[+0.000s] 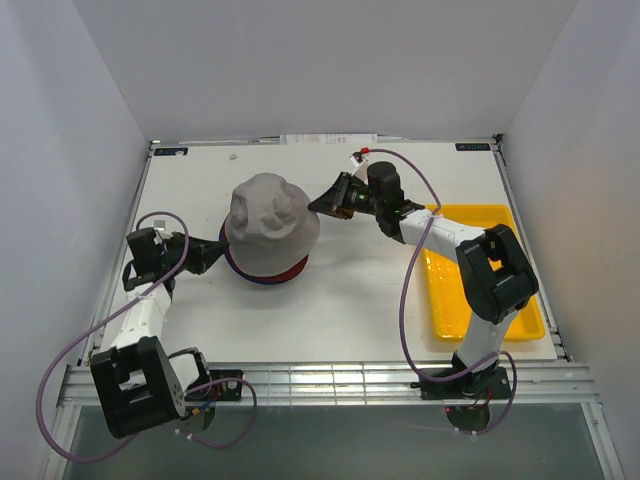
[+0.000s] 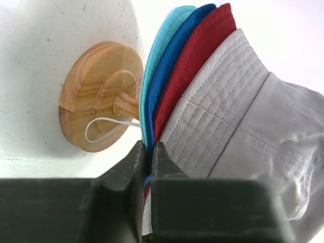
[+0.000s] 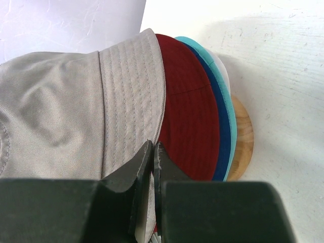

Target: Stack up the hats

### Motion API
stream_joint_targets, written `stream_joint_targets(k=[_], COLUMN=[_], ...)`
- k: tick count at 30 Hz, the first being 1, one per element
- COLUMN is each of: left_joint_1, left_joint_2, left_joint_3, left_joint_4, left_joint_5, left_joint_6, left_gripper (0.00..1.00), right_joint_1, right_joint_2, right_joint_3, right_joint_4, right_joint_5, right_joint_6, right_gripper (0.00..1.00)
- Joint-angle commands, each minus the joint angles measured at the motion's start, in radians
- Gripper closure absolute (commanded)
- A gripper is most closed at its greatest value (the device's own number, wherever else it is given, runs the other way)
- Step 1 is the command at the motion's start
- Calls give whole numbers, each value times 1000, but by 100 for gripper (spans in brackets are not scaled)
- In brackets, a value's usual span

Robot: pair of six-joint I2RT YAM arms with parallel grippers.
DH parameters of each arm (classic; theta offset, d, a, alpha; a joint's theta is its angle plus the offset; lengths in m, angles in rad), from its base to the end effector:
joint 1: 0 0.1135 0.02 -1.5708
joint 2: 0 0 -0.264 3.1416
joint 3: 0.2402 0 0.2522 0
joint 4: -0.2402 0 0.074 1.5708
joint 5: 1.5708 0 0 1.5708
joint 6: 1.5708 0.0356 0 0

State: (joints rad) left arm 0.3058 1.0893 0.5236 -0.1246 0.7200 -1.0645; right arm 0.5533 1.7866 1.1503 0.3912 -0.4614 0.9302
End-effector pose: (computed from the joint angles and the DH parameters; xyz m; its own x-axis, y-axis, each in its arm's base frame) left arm 0.2115 0.0422 0.2027 -0.5205 -0.8538 -0.0067 -0.4057 0.2542 -0.8779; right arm 0.3421 0.2299 0.2484 -0.7952 0.3526 -0.4932 -0.3353 0.4219 0.8423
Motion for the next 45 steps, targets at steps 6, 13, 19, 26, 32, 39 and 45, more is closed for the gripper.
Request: stream_joint_targets(k=[6,13,19,26,32,39,45], left_joint_1=[0,0,0,0,0,0,0], left_joint_2=[49,96,141,169,181,196,218], left_joint_3=[-13,15,32,41,49,59,65], left_joint_4=[34,11,-6,-17,-24,-32,-43], left_joint_5=[-10,-39,-62,-74,-82,-94,-108], left_joint_6=[29,63,89,107,115,124,141], left_gripper=[100,100,100,100,100,100,100], right_joint_1=[5,5,5,5,5,4,4], right_joint_2=[-36,-39,-38,-18,3,16,51], right_joint_3=[3,-21,-73,-110,-136,-152,-149], right_joint_4=[-5,-44,-61,-71,-72,-80,-72], right_joint_5=[33,61,89,104,110,135,122], right_joint_6=[-48,-85,-110,-133,-145,-168,-171], right_gripper=[92,92,92,92,92,92,92])
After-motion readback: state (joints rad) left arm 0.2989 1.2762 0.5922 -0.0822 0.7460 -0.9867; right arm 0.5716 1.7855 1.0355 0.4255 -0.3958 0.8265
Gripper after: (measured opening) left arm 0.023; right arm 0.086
